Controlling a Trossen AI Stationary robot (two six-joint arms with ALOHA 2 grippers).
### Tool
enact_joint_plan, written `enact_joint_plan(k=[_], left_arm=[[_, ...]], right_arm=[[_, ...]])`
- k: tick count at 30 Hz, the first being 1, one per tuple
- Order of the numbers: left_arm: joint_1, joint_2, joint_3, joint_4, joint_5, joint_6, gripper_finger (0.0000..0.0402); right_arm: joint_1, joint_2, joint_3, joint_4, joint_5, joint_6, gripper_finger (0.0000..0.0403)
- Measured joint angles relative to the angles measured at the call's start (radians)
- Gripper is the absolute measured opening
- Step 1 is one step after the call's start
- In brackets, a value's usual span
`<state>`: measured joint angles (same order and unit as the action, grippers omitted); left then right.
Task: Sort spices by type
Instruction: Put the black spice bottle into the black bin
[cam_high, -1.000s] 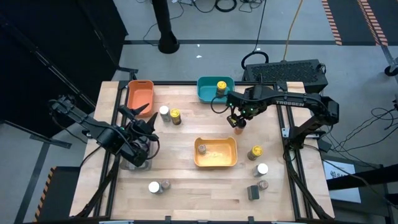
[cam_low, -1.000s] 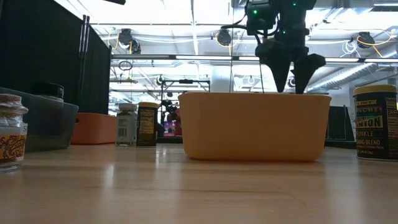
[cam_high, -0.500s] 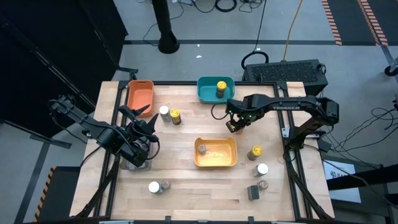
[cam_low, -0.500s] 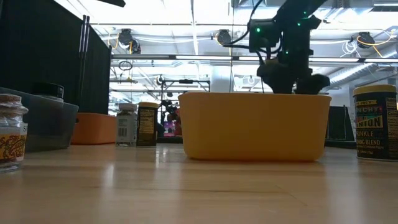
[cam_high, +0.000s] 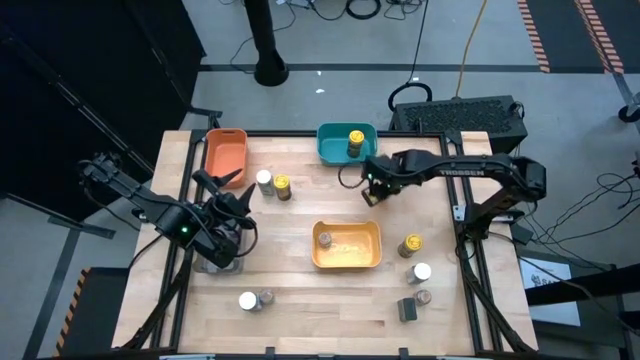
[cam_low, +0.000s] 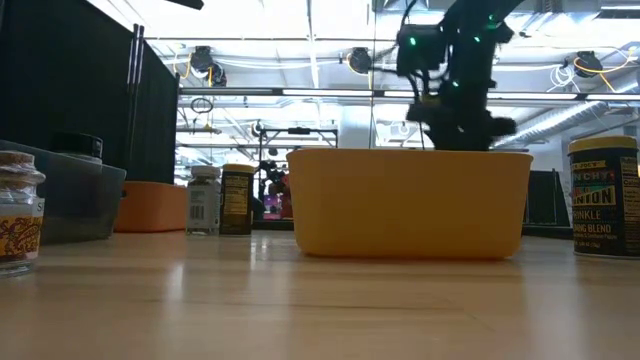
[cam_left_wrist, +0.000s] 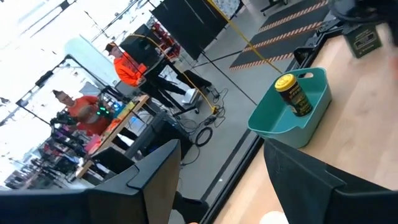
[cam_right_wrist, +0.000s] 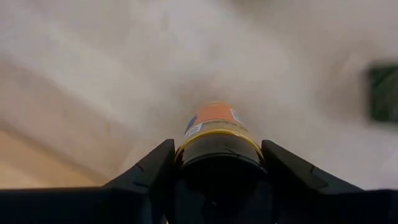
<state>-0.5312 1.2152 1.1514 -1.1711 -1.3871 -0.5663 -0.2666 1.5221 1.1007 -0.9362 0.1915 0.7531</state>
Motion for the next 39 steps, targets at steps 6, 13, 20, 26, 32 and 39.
enact_joint_plan(k=[6,13,20,26,32,39], left_arm=[[0.000,0.003,0.000,0.117,0.211,0.122,0.0238],[0.009,0.037,-0.048,0.496,0.485,0.449,0.0238],[0.082,0.085,-0.144,0.984,0.665,0.806,0.0238],[0.179,0.160,-0.144,1.047,0.716,0.824,0.0238],[0.245,0.226,-0.145,1.116,0.661,0.863,0.0238],[0.282,0.255,-0.145,1.163,0.651,0.886,0.0238]], right_arm=[[0.018,-0.086,0.128,0.066,0.070,-0.148,0.0180],[0.194,-0.129,0.151,0.353,0.068,-0.357,0.0180],[0.384,-0.062,0.149,0.578,0.186,-0.400,0.0180],[0.443,-0.020,0.149,0.664,0.234,-0.415,0.0180],[0.451,-0.018,0.146,0.686,0.267,-0.424,0.0180],[0.459,-0.017,0.146,0.698,0.286,-0.409,0.0180]])
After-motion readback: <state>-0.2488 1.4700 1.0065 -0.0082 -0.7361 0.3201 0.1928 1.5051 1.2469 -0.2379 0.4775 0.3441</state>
